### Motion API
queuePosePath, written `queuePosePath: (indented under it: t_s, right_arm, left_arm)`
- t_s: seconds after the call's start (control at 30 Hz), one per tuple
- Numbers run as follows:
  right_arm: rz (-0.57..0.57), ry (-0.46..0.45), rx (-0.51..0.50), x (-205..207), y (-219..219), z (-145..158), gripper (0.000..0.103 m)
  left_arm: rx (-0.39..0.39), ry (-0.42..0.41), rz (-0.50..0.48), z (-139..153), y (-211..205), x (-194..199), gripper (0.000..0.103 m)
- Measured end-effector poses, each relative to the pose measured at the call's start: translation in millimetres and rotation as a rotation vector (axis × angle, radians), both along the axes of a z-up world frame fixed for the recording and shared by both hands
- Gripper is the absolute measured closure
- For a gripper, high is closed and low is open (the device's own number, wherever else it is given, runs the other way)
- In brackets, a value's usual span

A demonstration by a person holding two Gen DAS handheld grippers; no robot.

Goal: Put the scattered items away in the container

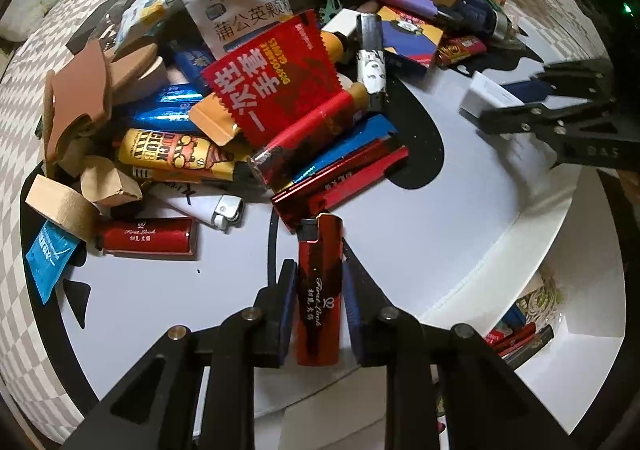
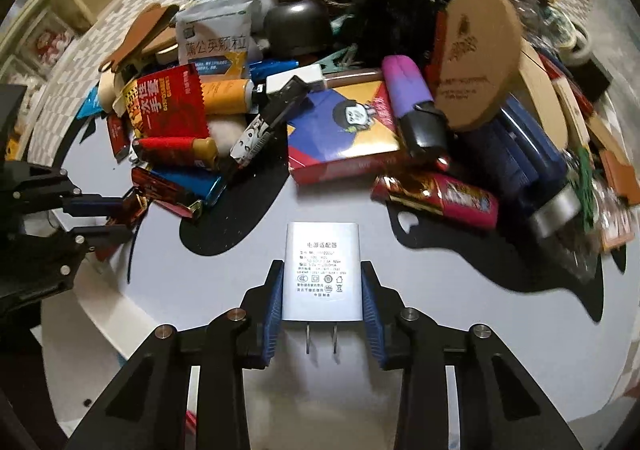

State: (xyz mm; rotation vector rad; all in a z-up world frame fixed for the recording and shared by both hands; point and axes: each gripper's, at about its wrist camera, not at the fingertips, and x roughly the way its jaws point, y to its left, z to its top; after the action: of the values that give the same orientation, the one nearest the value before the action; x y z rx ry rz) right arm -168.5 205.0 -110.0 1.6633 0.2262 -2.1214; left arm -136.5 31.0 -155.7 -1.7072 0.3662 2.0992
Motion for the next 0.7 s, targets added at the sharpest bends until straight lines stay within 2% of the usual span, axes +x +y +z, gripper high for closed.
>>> queuePosePath:
  t_s: [0.17,0.27,0.53,0.7]
  right_arm:
    - [-0.052,0.013,-0.049,-4,12,19,0.066]
    - [-0.086,0.03,-0.071,21,65,26,0.066]
    - [-0.182,0.052,-0.135,26,70,20,0.066]
    - [-0.223,0.079,-0.176,26,87,35,0.066]
  left_arm:
    - [0.012,0.032,0.027,12,-7,-6,0.08]
    - [0.027,0.053,0.045,18,-2,-2,0.08]
    - [0.069,0.107,0.092,33,12,7,0.082]
    - [0.092,0.13,0.112,42,11,8,0.09]
